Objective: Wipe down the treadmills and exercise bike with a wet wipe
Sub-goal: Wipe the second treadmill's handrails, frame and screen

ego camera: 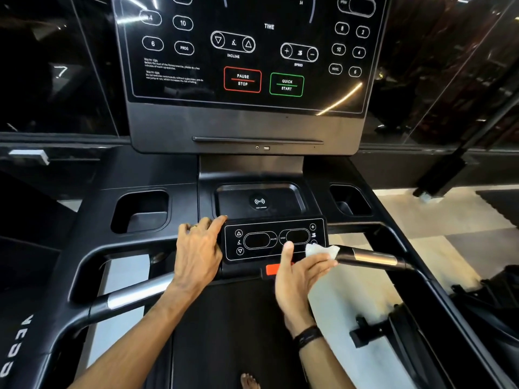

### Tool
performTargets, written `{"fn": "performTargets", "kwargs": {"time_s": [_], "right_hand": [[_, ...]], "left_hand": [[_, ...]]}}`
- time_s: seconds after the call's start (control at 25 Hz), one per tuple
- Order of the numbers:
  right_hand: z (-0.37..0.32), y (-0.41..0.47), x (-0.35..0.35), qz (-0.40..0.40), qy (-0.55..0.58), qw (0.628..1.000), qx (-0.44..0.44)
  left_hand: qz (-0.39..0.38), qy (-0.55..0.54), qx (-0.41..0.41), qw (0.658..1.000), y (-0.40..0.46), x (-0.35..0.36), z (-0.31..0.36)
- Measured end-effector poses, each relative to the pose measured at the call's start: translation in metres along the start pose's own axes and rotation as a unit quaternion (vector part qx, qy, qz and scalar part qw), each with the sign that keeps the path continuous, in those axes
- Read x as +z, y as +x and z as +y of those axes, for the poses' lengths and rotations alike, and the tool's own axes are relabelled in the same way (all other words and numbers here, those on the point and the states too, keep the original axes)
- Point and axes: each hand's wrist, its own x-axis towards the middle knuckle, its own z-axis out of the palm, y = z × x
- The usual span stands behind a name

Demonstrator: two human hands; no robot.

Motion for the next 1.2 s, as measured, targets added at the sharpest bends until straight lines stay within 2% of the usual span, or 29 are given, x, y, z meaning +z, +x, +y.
{"fn": "performTargets", "kwargs": {"time_s": [0.16, 0.32, 0.4, 0.52, 0.6, 0.76, 0.96, 1.12, 1.2], "right_hand": [[-0.002, -0.025, 0.017, -0.057, 0.002, 0.998, -0.035], [-0.005, 0.005, -0.007, -0.02, 0.028, 0.999, 0.007], [0.004, 0.005, -0.008, 0.009, -0.004, 0.999, -0.034], [0.039, -0.021, 0.005, 0.038, -0.094, 0.981, -0.163], [0.063, -0.037, 0.011, 0.033, -0.135, 0.959, -0.248], [0.08, -0.04, 0.007, 0.041, -0.219, 0.918, -0.328], [0.06, -0.049, 0.015, -0.017, -0.372, 0.808, -0.457], [0.053, -0.057, 0.031, -0.027, -0.47, 0.726, -0.502], [0.056, -0.047, 0.022, -0.016, -0.494, 0.705, -0.509]], "left_hand": [[0.001, -0.001, -0.003, 1.0, -0.002, 0.001, -0.001], [0.0, -0.002, 0.002, 1.0, -0.002, 0.001, -0.002], [0.002, -0.003, 0.001, 1.0, -0.002, 0.0, -0.001], [0.008, -0.005, 0.008, 1.0, -0.002, -0.001, 0.0], [0.008, -0.003, 0.008, 1.0, -0.001, -0.002, 0.001], [0.01, -0.004, 0.006, 1.0, -0.001, -0.001, 0.003], [0.005, -0.008, -0.008, 1.0, -0.001, 0.001, 0.0], [0.009, -0.015, -0.029, 0.999, 0.0, 0.003, -0.002], [0.007, -0.02, -0.034, 0.999, 0.0, 0.003, -0.003]]}}
